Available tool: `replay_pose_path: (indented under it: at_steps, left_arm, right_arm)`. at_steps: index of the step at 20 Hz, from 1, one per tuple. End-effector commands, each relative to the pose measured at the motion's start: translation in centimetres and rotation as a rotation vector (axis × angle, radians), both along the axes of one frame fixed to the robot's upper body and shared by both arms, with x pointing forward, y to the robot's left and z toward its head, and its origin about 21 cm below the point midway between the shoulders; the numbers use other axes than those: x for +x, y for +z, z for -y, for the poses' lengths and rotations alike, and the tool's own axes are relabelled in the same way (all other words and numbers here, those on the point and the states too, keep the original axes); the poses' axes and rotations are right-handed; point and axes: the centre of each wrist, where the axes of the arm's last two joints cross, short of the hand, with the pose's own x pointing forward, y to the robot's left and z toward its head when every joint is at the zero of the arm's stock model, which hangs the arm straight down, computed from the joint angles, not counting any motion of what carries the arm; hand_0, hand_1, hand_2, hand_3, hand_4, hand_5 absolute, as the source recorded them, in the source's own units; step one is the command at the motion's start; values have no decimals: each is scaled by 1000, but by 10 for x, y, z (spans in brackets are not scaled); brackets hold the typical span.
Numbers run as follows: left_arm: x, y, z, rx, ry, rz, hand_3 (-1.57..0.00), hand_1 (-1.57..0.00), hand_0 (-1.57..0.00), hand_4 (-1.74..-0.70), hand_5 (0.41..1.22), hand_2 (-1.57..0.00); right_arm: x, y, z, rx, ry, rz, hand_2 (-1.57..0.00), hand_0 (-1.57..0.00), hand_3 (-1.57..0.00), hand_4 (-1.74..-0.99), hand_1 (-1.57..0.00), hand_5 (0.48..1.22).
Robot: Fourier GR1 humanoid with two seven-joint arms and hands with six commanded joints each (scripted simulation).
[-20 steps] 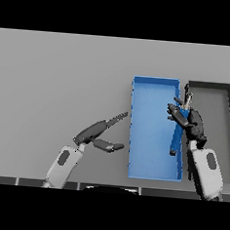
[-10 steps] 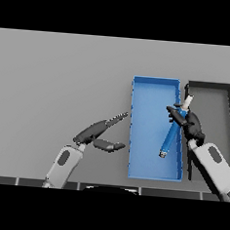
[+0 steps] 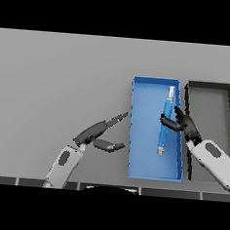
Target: Pick up the blue pipe and place it into the blue bin.
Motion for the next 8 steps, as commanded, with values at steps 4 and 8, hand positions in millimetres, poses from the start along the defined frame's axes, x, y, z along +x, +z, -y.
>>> replay_pose_path:
  at_steps: [4, 8]
  left_arm:
    - [2, 1, -1, -4, 0, 10, 1, 1, 1, -930, 495, 1]
    - [-2, 4, 4, -4, -5, 10, 1, 1, 1, -930, 495, 1]
  right_arm:
    - [-2, 0, -1, -12, 42, -1, -17, -19, -4, -1084, -17, 714]
    - [-2, -1, -5, -19, 79, -3, -17, -19, -4, -1084, -17, 714]
